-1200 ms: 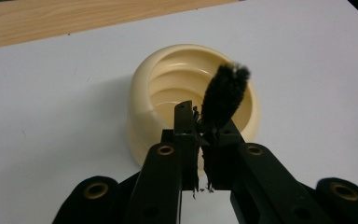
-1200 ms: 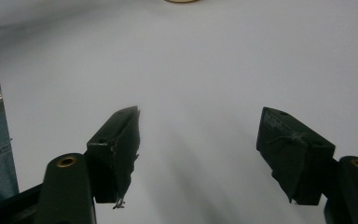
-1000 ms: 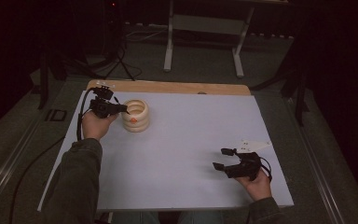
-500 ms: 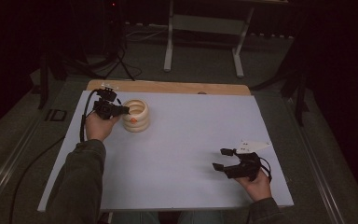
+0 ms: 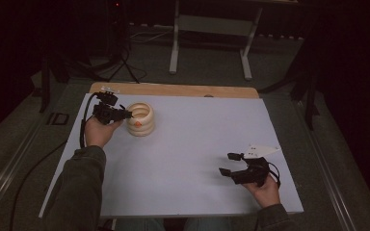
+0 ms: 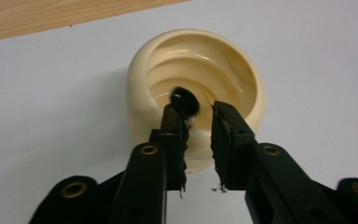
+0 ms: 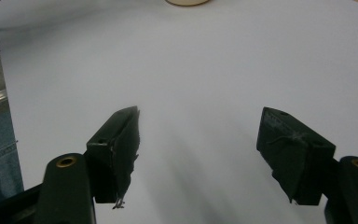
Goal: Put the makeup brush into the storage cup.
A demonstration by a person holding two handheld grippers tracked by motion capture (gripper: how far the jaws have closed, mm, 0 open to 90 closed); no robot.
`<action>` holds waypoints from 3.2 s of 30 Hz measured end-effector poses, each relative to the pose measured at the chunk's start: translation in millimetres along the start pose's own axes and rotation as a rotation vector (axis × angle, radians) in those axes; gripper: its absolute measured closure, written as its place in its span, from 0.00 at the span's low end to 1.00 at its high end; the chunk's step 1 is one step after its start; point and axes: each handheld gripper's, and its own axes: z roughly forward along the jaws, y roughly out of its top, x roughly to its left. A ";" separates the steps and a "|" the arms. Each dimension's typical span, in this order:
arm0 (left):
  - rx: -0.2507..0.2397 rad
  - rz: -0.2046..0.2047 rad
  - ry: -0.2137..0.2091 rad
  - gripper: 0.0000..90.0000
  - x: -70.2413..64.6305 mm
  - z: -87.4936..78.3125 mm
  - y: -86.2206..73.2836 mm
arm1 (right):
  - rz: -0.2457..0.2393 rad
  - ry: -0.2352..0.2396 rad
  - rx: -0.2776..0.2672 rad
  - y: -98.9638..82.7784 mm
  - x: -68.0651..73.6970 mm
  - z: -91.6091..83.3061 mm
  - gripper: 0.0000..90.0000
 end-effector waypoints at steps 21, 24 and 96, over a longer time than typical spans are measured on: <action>-0.016 0.046 -0.020 0.74 -5.3 -13.4 -15.8 | 0.011 -0.035 -0.004 1.2 -0.2 -1.9 0.31; -0.019 0.047 -0.023 0.73 -5.3 -14.4 -16.6 | 0.012 -0.038 -0.005 1.0 -0.2 -2.0 0.31; -0.093 0.199 -0.129 0.35 -50.0 -19.4 -86.1 | 0.052 -0.136 0.046 -10.8 -9.7 -4.4 0.26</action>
